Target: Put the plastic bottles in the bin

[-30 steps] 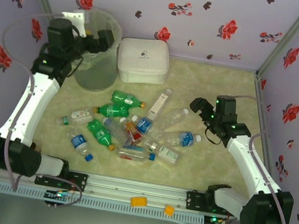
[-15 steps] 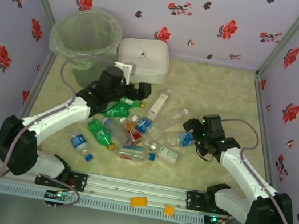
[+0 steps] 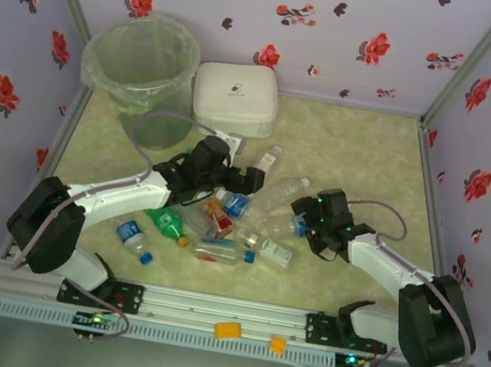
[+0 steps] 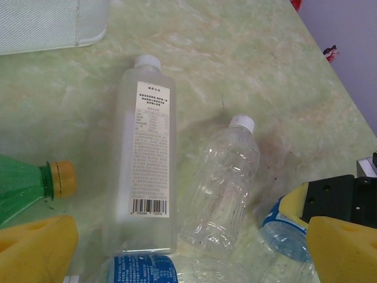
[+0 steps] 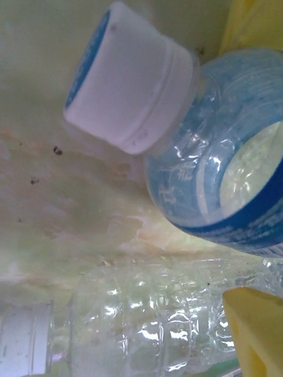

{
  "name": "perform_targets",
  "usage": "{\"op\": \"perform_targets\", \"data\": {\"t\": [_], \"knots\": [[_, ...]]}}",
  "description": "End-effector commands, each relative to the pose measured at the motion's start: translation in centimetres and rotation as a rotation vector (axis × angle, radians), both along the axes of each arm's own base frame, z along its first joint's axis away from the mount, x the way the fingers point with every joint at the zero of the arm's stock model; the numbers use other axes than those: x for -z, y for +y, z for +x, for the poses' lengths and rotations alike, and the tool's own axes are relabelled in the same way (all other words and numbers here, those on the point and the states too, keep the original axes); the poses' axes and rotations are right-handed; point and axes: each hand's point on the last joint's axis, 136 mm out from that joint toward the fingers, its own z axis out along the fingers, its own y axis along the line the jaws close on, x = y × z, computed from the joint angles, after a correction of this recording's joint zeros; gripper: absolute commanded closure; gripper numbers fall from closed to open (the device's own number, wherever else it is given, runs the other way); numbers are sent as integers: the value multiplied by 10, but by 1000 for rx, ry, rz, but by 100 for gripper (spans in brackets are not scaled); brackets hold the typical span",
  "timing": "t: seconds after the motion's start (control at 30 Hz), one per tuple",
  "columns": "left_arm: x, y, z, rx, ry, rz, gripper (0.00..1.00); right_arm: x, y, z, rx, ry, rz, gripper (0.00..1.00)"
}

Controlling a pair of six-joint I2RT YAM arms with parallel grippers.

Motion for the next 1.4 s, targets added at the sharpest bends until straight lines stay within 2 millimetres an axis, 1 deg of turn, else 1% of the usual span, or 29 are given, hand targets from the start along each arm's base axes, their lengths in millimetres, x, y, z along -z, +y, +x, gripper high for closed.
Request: {"op": "perform_targets", "data": {"t": [0.0,0.23,0.33,0.43,0.5,0.53,0.6,0.67,0.83,0.97,1.07,1.17,1.27,1.37], "knots": [[-13,-6,8,-13,-48,-19,0,8,0,3,39,-7,10,12],[-13,-5,4,-16,-40,-29,0,18,-7,2,60,2,-21,20],[-11,-3,0,-17,-36,-31,0,20,-9,2,72,-3,-20,27],[-9,2,-1,-28,-37,-31,0,14,-5,7,67,-34,-2,34],[-8,4,0,-40,-46,-32,0,4,-3,12,64,-65,6,39],[-8,4,0,-43,-48,-33,0,0,-3,14,64,-79,5,40],[-11,4,1,-45,-59,-34,0,-12,-4,19,58,-118,0,42],[-14,4,3,-47,-69,-34,0,-24,-6,22,54,-160,-8,47],[-23,4,3,-38,-89,-35,0,-61,-10,28,6,-279,-55,49],[-43,-2,2,-5,-124,-78,0,-101,-9,41,-57,-401,-114,50],[-64,-16,-4,87,-158,-131,0,-129,3,53,-130,-477,-127,50],[-82,-29,-13,188,-186,-179,0,-154,20,62,-196,-531,-89,50],[-92,-41,-26,290,-196,-222,0,-179,40,68,-267,-584,-16,50],[-94,-50,-37,364,-190,-267,0,-199,54,70,-326,-630,34,49]]}}
